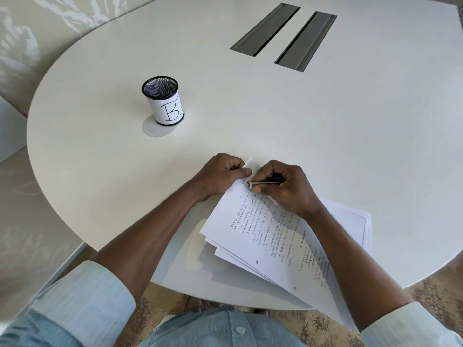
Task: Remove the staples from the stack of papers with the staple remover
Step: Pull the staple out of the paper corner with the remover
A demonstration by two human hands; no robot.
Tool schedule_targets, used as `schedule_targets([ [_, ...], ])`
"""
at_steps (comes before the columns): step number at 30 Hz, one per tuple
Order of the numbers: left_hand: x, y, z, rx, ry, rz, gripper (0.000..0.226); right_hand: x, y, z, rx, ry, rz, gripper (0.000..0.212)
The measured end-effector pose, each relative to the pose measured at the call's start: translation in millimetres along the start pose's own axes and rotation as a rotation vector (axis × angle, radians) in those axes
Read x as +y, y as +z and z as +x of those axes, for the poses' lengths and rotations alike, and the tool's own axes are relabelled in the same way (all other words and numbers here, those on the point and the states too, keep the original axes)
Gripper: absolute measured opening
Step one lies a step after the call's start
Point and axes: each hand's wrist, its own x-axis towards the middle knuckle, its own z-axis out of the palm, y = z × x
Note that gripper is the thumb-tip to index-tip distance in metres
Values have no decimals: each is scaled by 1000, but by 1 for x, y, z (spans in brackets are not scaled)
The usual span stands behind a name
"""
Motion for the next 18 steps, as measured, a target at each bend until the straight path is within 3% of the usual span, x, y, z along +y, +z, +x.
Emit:
schedule_targets([
  [5, 1, -1, 1, 1, -4, -14, 57, -1, 2, -1, 16, -32, 43, 20],
  [10, 1, -4, -2, -48, -41, -114, 45, -3, -3, -2, 135, 15, 151, 16],
  [18, 9, -4, -5, -44, -12, -137, 51, 2, 0, 1, 125, 18, 81, 18],
])
